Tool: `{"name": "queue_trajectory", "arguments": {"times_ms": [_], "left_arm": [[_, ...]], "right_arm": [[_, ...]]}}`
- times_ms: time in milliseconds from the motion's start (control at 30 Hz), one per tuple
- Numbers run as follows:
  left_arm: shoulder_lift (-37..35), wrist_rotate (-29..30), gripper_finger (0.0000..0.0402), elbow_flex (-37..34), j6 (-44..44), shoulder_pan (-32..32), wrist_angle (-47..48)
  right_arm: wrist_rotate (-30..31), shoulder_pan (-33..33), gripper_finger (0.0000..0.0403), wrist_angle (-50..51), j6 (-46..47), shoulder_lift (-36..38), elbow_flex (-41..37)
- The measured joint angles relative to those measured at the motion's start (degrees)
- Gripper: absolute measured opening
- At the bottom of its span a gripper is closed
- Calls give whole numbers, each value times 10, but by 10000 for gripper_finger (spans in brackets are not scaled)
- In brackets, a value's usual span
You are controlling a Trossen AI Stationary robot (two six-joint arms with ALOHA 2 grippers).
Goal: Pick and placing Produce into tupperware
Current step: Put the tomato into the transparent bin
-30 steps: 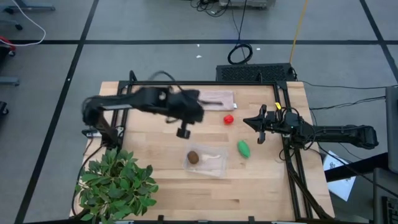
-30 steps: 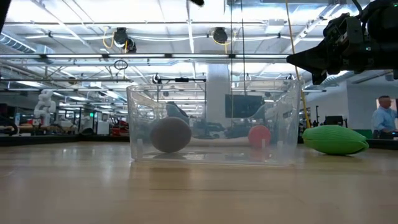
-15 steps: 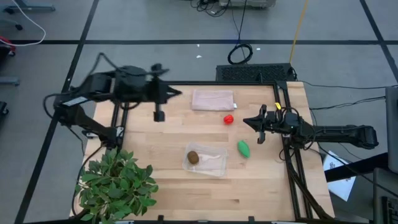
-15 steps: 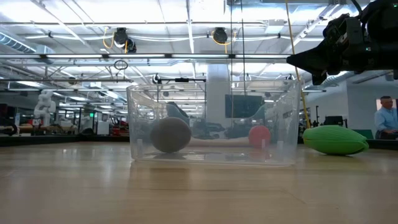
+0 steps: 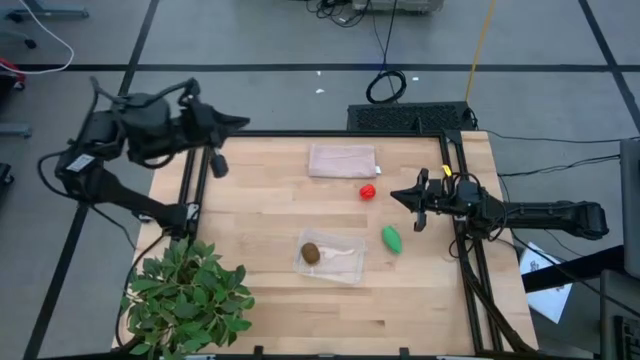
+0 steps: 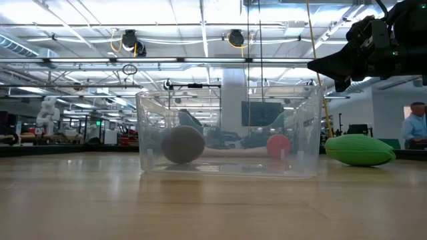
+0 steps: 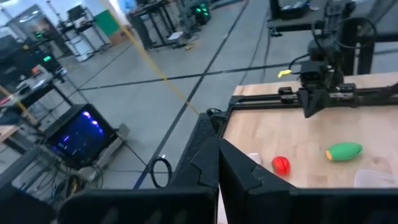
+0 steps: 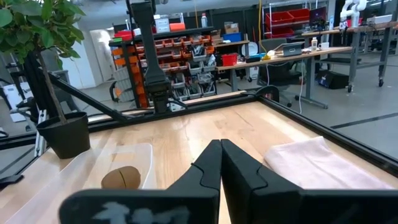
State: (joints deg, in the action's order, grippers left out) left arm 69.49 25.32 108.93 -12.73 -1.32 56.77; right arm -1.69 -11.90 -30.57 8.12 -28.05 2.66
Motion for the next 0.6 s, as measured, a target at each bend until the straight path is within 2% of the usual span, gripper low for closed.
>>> {"name": "queue_trajectory", "arguments": {"times_ms": [233, 400, 500, 600], "left_arm": [[-83, 23, 0, -92, 18, 0, -30], [-150, -38, 0, -176, 28, 0, -57], [-186, -94, 0, -222, 25, 0, -81], [-214, -109, 0, -266, 24, 0, -105]], "right_arm": [[0, 0, 0, 0, 0, 0, 0], [0, 0, 0, 0, 0, 0, 0], [0, 0, 0, 0, 0, 0, 0], [0, 0, 0, 0, 0, 0, 0]]}}
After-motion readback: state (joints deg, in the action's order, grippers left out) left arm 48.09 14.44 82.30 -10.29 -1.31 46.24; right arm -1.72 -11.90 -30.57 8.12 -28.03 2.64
